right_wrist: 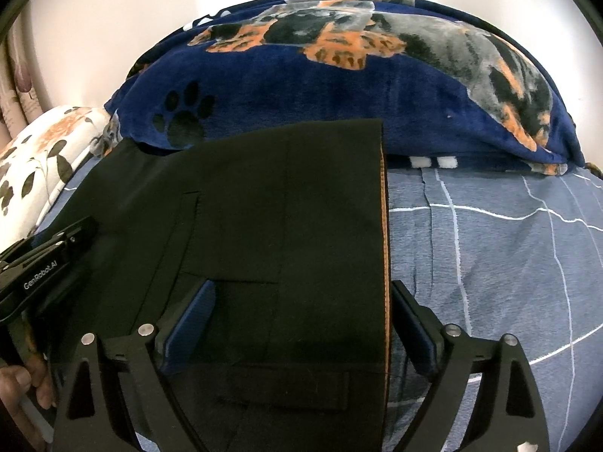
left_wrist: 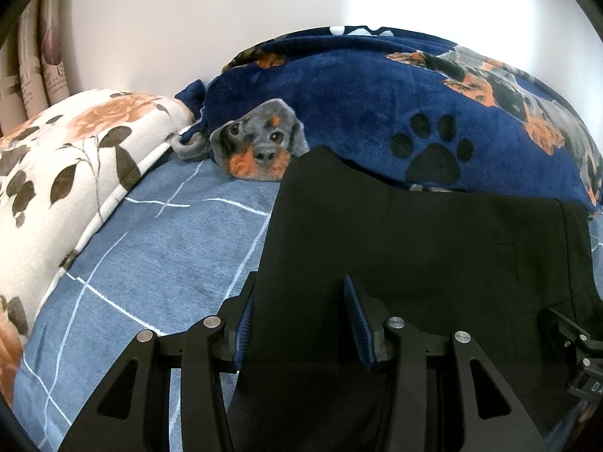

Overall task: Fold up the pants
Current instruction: 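Lower the folded trousers onto the sheet with both grippers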

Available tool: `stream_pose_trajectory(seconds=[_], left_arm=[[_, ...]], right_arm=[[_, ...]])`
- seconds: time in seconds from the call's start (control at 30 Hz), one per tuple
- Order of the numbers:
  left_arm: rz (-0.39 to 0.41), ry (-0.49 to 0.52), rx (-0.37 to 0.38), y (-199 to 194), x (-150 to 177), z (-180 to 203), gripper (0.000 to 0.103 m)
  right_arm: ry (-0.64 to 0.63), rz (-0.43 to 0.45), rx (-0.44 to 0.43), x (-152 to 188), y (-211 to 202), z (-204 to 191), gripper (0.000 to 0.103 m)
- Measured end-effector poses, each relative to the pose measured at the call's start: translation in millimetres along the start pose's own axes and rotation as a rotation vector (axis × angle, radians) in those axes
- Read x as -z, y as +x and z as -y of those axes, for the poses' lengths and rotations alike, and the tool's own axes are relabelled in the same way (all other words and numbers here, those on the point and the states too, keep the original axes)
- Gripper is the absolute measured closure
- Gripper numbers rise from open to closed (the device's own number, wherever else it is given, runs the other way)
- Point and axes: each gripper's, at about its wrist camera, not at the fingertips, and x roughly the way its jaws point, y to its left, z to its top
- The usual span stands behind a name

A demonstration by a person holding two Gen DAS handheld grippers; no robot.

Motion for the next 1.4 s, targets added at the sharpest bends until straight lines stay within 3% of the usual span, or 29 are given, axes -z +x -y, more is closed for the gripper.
stream_pose_trajectory(seconds=[1.4], left_arm=[[0.006,0.003,-0.018,-3.2,0.6,-1.7,0.053]], right_arm=[[0.006,0.006,0.001,-1.4,1.6,1.2,0.011]])
